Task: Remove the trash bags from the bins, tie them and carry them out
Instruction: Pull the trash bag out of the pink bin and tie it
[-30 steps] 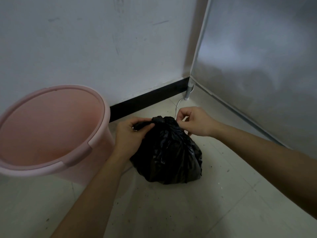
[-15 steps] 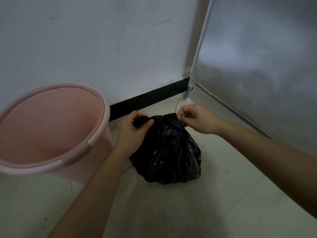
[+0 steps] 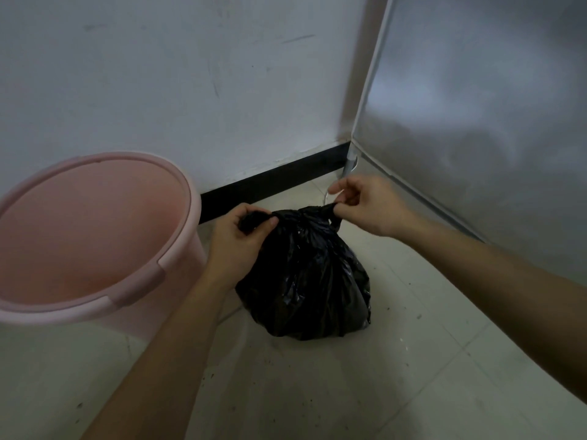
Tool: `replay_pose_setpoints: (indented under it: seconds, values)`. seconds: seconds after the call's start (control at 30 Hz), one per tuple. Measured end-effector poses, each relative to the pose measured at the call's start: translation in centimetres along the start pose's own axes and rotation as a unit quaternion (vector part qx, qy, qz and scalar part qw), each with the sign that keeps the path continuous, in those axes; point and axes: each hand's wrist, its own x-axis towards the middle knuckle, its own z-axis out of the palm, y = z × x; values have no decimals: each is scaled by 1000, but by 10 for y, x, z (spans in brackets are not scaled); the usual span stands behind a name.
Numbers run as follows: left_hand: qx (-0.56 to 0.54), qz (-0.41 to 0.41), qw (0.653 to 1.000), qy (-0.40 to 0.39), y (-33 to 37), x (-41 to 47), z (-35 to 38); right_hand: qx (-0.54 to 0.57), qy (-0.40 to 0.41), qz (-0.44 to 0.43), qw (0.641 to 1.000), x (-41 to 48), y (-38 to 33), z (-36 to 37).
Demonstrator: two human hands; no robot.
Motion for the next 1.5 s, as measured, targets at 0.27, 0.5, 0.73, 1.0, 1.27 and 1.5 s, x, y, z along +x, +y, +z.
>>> replay_pose_setpoints:
  seconds: [0.27, 0.5, 0.73, 1.0, 1.27, 1.5]
  values:
    - [-3, 23, 1000, -8, 7, -3, 4, 310, -61, 191, 929, 5, -3, -14]
    - [-145, -112, 983, 7, -7, -15, 17, 381, -12, 279, 882, 8, 23, -14]
    - [-163, -259, 945, 115, -65, -36, 8, 128, 135, 376, 908, -23, 114, -28]
    - [-407, -264, 874, 17, -60, -25, 12, 473, -20, 255, 843, -23, 92, -8]
    - [-20, -74, 997, 9, -65, -39, 61, 354, -187, 272, 875, -62, 87, 57]
    - [88, 84, 991, 48, -59, -19, 64, 5, -116, 97, 989, -58, 97, 72]
